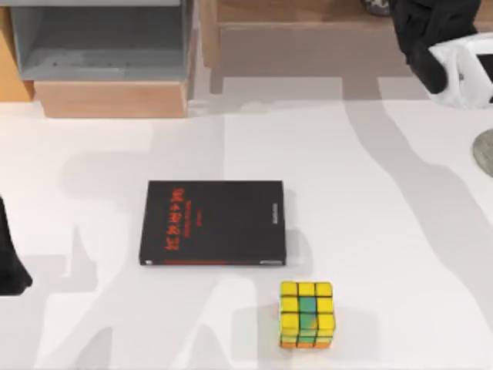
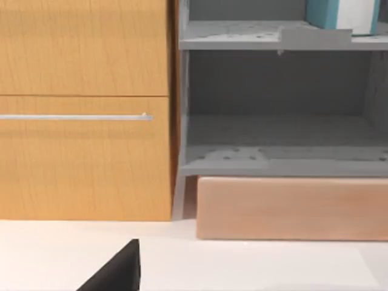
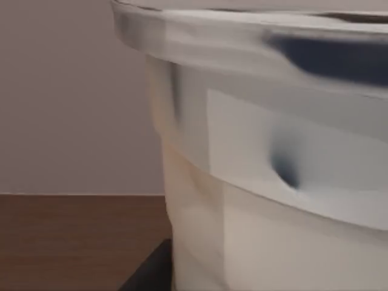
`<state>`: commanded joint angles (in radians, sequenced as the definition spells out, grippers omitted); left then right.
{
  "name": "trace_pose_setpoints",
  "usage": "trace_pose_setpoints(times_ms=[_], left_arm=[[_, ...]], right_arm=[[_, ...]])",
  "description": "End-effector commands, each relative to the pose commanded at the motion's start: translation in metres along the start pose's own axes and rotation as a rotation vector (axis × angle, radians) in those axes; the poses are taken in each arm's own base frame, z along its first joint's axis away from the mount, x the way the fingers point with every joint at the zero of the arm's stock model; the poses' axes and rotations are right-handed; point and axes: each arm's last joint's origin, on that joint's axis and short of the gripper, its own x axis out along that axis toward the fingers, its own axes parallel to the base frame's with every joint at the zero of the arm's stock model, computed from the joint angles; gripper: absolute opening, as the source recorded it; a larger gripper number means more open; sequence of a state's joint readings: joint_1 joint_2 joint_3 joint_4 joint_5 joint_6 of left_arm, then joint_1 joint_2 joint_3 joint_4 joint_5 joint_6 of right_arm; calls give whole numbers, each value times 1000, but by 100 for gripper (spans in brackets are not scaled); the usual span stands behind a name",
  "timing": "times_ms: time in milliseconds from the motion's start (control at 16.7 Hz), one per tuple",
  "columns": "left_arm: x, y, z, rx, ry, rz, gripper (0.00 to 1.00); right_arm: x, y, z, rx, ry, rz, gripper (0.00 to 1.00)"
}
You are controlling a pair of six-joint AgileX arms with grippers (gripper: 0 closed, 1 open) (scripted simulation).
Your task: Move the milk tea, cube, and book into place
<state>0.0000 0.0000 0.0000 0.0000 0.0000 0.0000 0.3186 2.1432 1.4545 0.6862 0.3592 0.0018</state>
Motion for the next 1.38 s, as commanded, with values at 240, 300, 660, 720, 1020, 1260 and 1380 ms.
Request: trace_pose_setpoints(times_ms=[240, 300, 660, 720, 1020, 1260, 1380], left_arm=[[0, 0, 0, 0, 0, 0, 100], [0, 0, 0, 0, 0, 0, 100], [0, 0, 0, 0, 0, 0, 100], [0, 0, 0, 0, 0, 0, 100], [0, 0, 0, 0, 0, 0, 100], [0, 0, 0, 0, 0, 0, 100], [0, 0, 0, 0, 0, 0, 100]], right_arm=[[0, 0, 0, 0, 0, 0, 0], [0, 0, 0, 0, 0, 0, 0], [-1, 1, 1, 2, -2, 3, 0], [-2, 2, 2, 2, -3, 4, 0], [-40, 4, 11, 1, -10, 13, 0], [-76, 1, 10, 0, 2, 4, 0], [-81, 1, 11, 2, -2, 3, 0]])
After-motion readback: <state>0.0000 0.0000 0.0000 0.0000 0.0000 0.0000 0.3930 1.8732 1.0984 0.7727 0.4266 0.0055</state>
